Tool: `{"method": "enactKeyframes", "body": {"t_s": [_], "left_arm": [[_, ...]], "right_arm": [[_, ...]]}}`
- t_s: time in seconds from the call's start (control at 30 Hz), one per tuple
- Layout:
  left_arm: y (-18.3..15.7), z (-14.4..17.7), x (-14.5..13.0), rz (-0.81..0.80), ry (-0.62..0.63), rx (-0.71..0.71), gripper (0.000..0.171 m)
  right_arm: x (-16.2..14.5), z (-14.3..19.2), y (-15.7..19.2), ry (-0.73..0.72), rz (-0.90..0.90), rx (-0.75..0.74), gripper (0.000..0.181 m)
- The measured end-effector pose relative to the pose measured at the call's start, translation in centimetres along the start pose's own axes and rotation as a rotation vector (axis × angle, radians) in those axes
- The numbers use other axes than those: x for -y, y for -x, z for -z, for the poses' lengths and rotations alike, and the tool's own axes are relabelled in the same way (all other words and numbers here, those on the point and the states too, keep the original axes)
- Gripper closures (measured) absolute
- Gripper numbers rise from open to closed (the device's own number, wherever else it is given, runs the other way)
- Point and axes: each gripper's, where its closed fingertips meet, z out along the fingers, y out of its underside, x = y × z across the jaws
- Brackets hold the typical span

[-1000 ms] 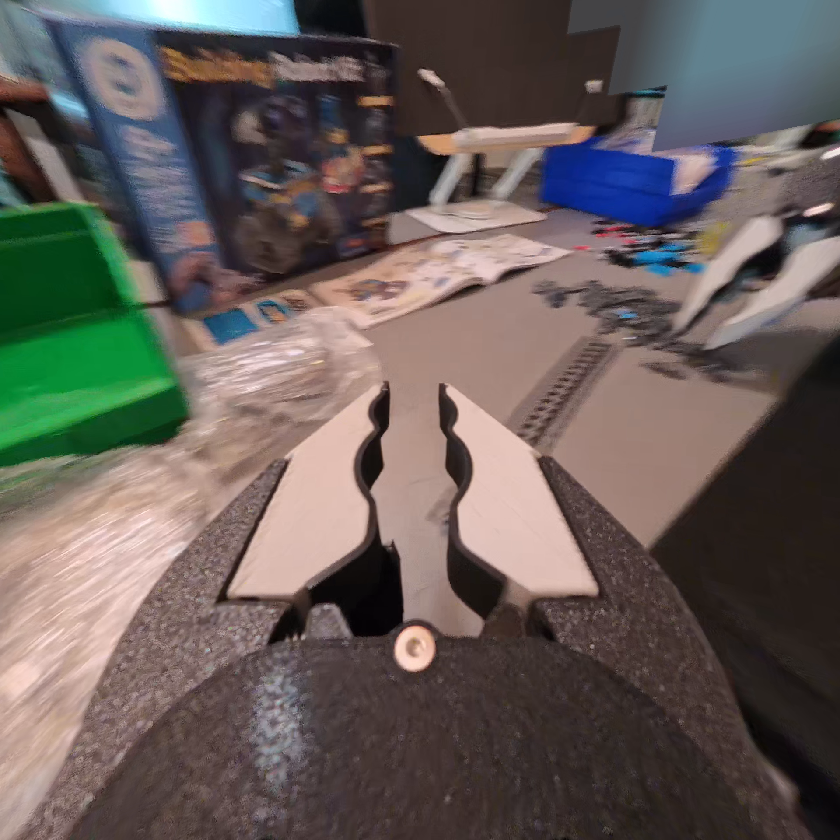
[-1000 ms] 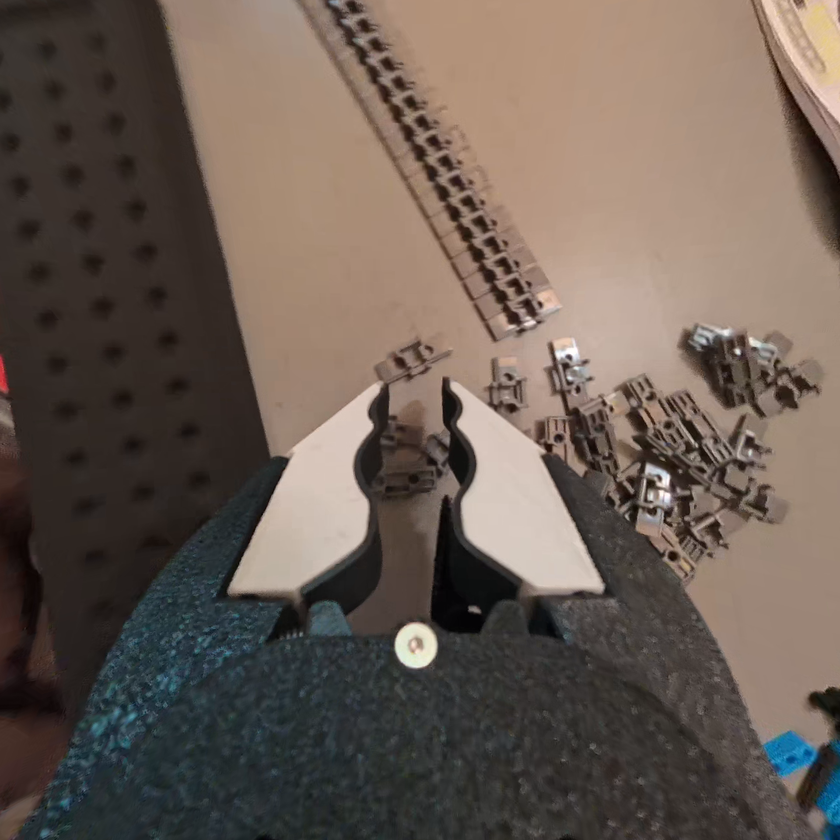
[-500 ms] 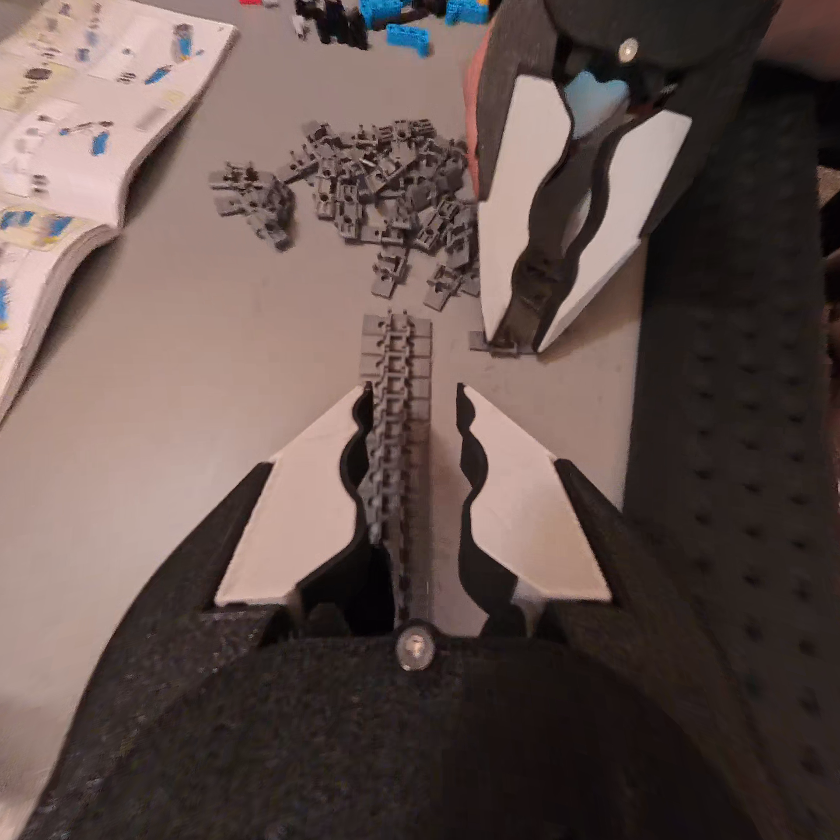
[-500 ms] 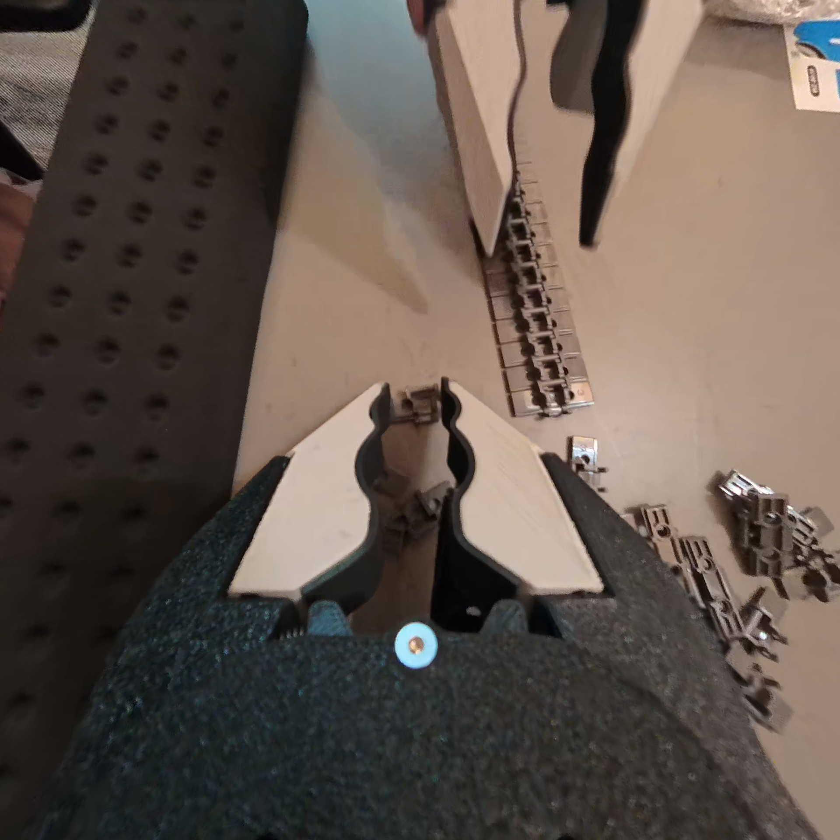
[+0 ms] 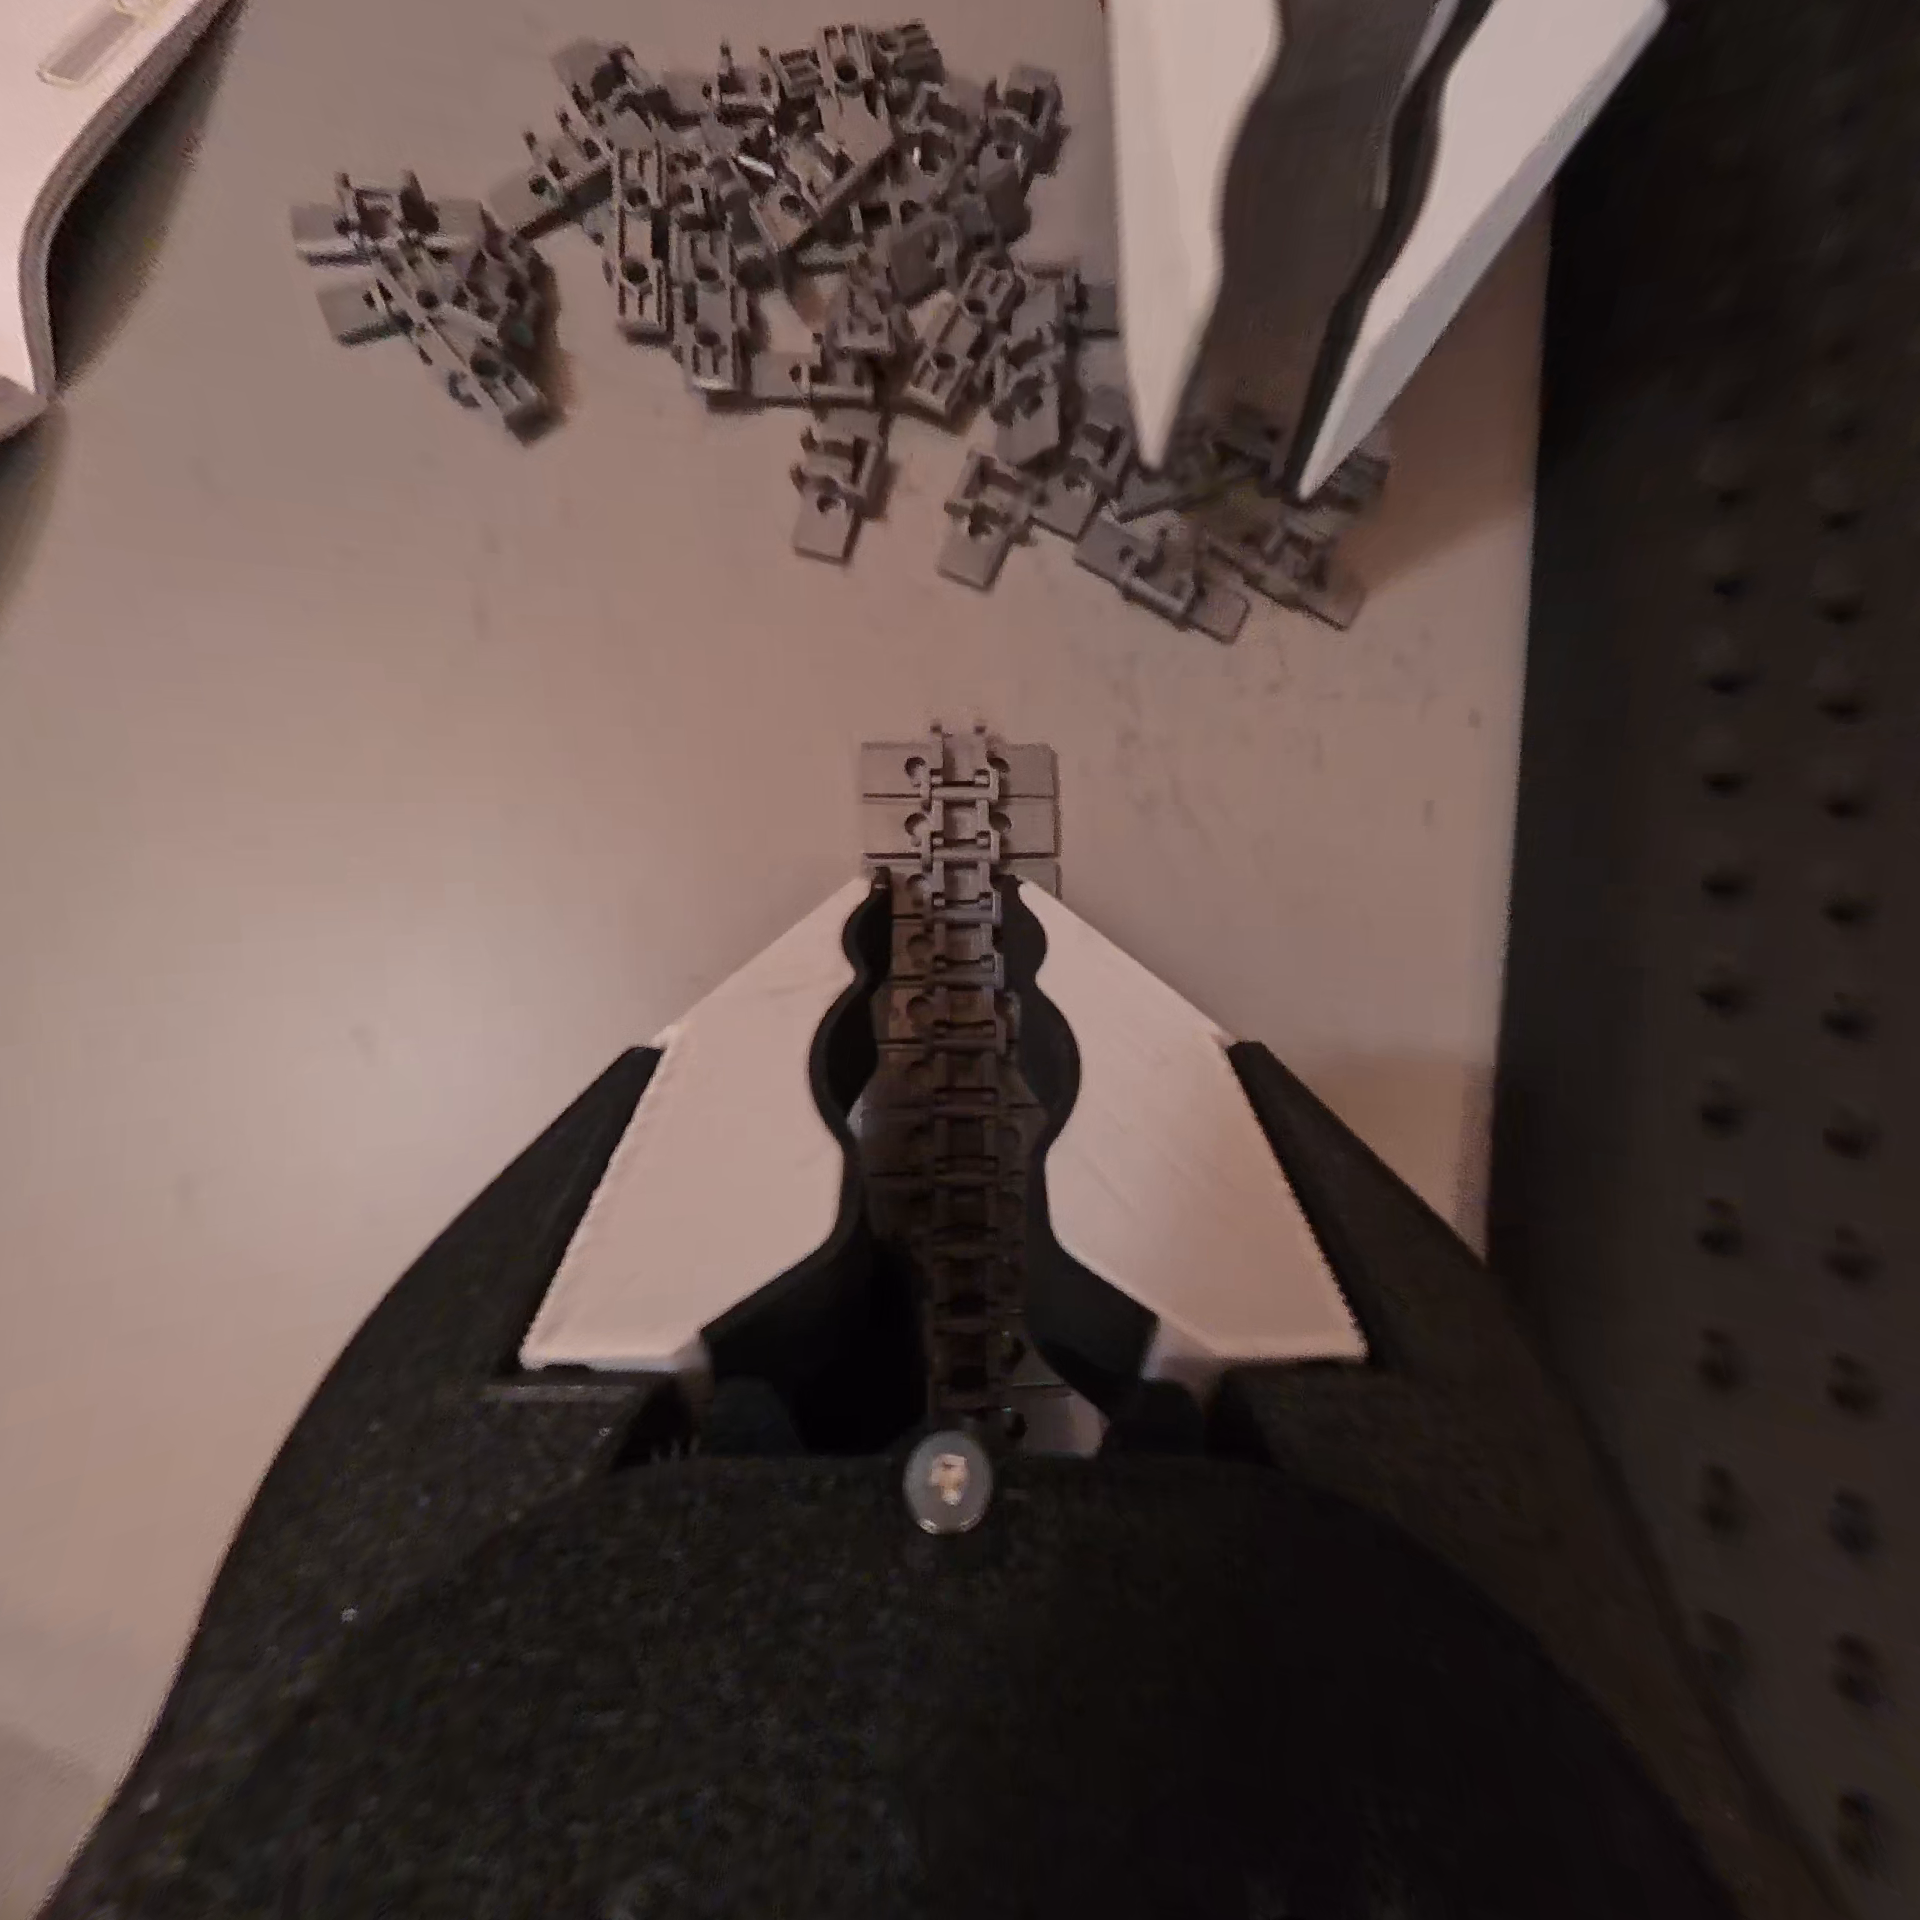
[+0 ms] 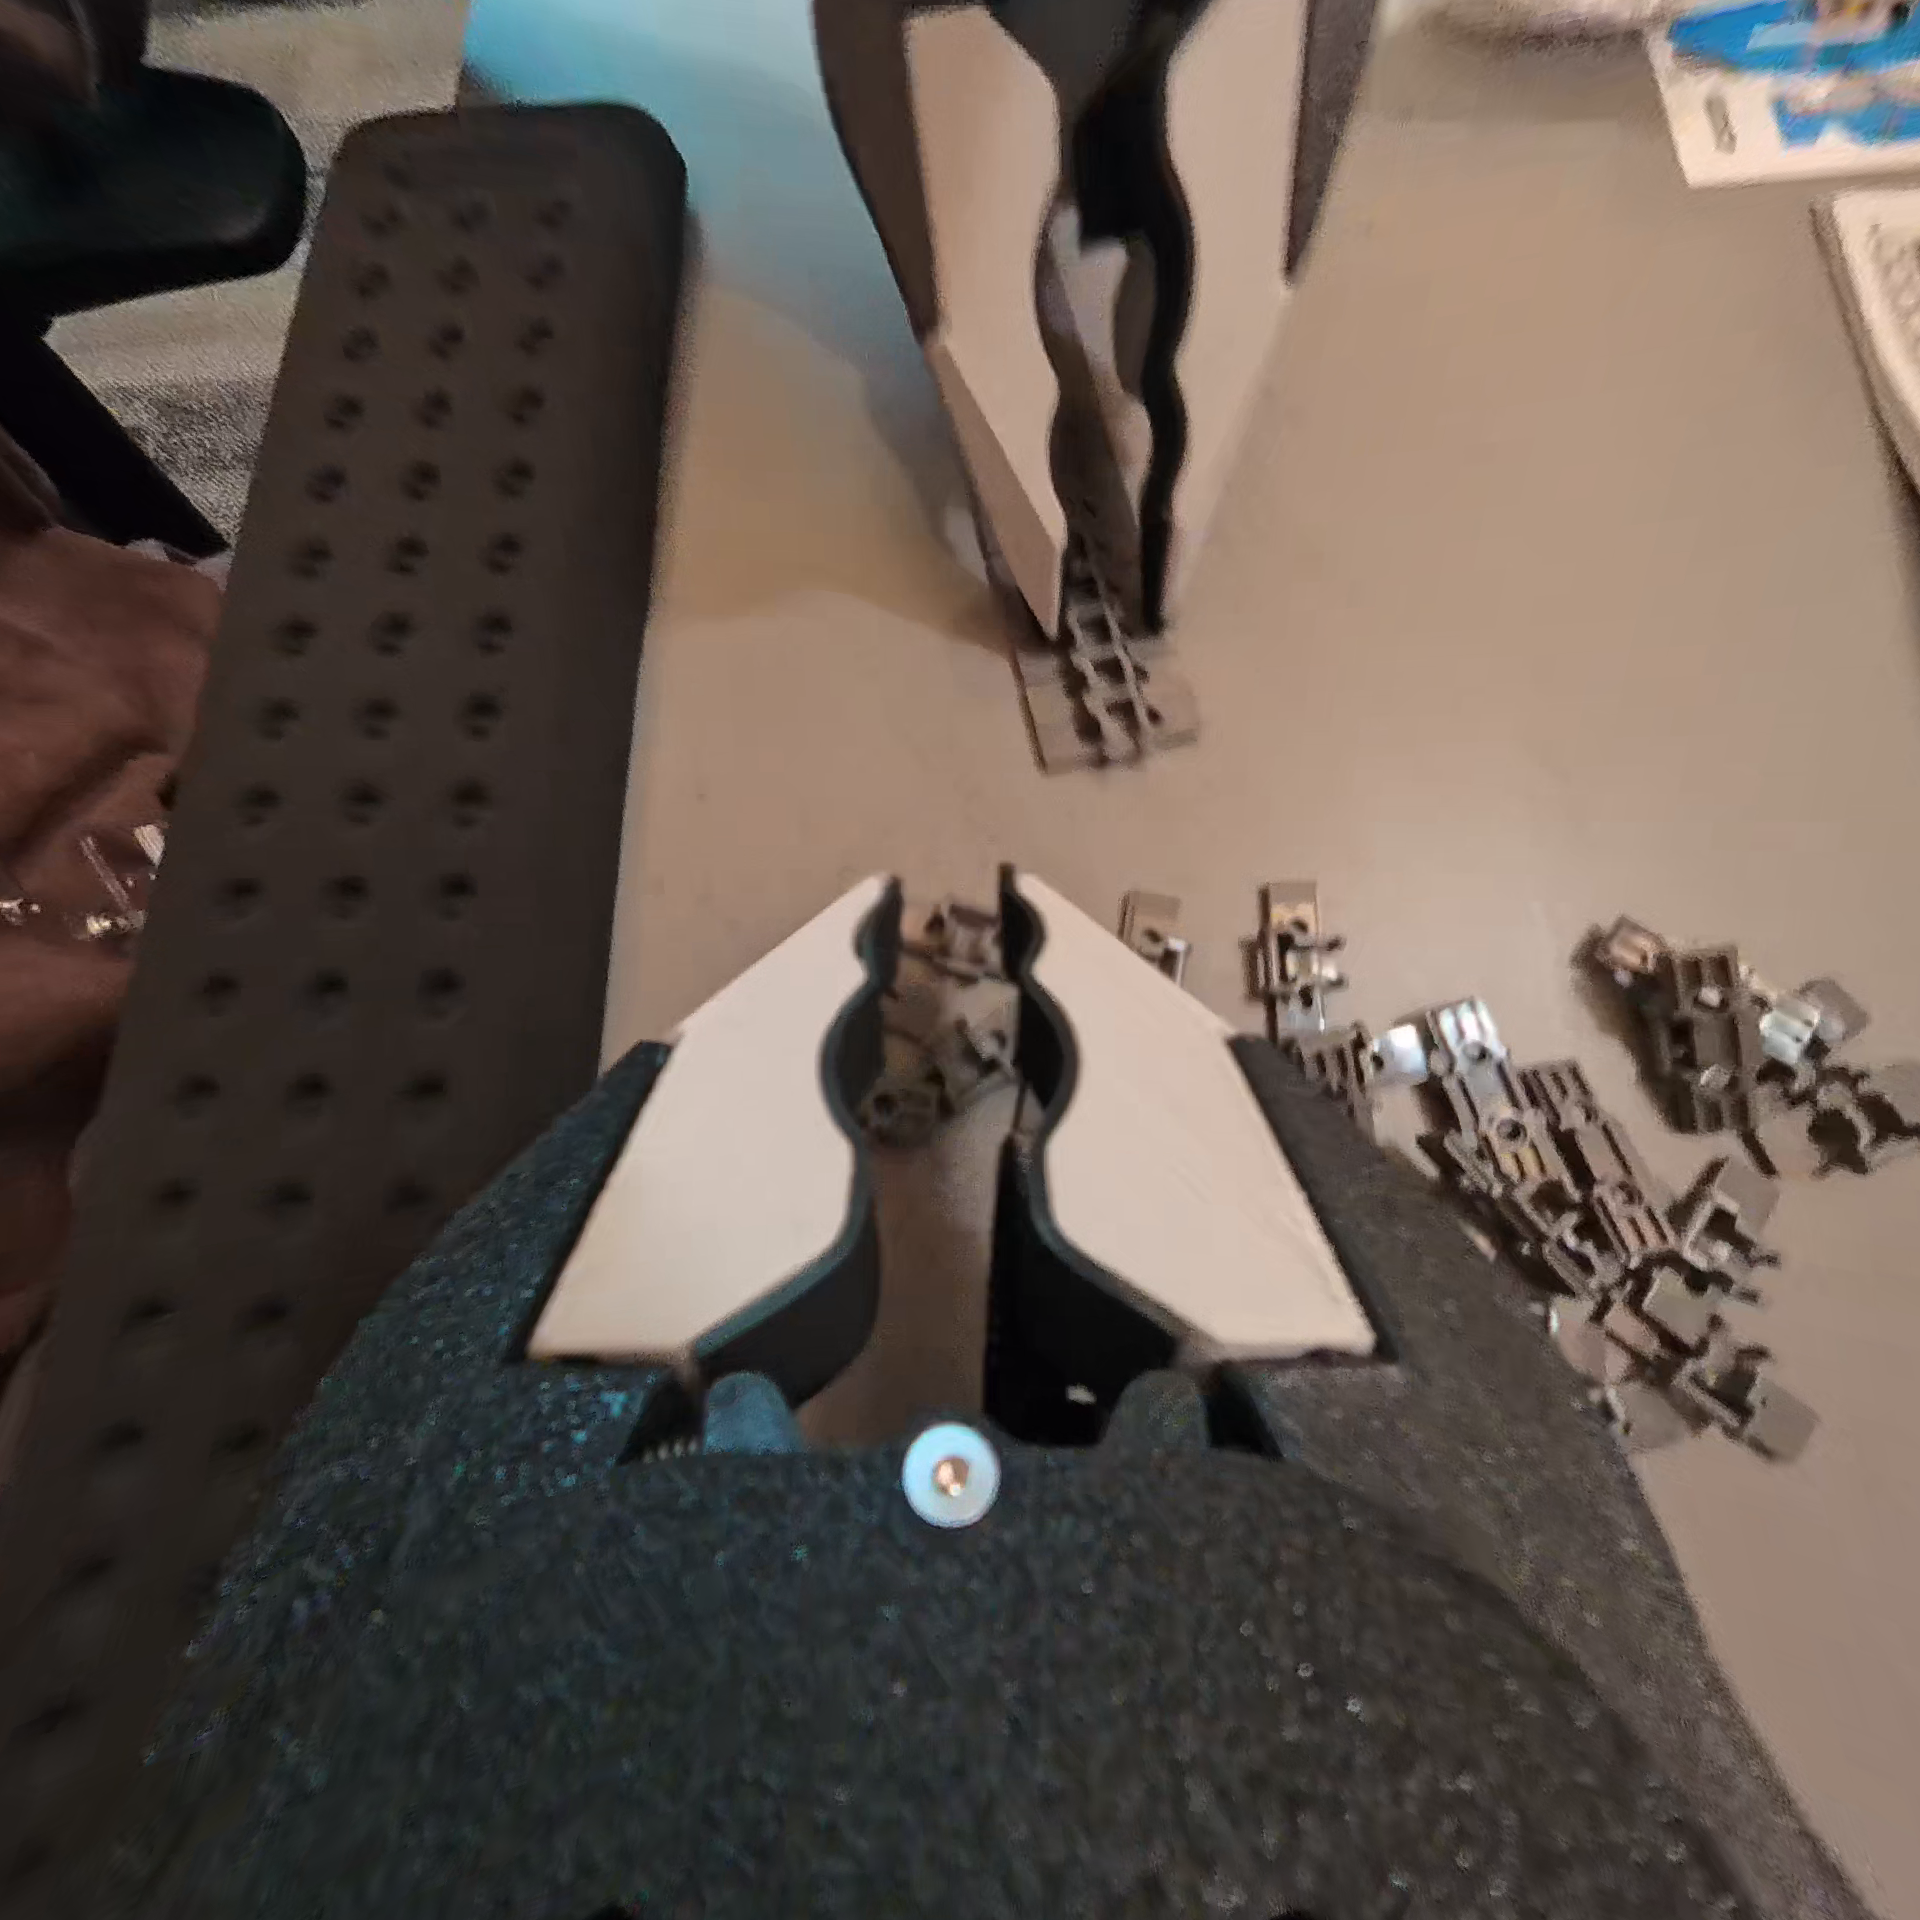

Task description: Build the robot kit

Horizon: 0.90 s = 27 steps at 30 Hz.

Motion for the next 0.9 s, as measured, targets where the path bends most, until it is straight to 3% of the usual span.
{"method": "enactKeyframes", "body": {"t_s": [0.07,0.27,0.6,0.73,0.83,0.9], "left_arm": [[-0.5,0.7,-0.8,0.007,-0.001,-0.007,0.151],[-0.9,1.1,-1.3,-0.011,-0.003,0.041,0.152],[-1.5,1.0,-1.3,-0.038,-0.013,0.059,0.156],[-1.7,0.9,-1.2,-0.038,-0.016,0.043,0.156],[-2.0,0.8,-1.2,-0.049,-0.017,0.030,0.156],[-2.0,0.8,-1.2,-0.046,-0.017,0.026,0.156]], "right_arm": [[-1.3,-0.1,-0.2,0.060,-0.027,-0.002,0.152],[-1.6,-1.7,-0.3,0.118,-0.036,-0.047,0.159],[-1.9,-1.9,-0.5,0.092,-0.155,-0.152,0.162],[-0.7,-2.0,-1.2,0.120,-0.037,-0.179,0.170],[1.6,-2.8,-1.5,0.102,0.057,-0.105,0.170],[1.5,-3.9,-2.1,0.156,0.086,-0.040,0.170]]}}
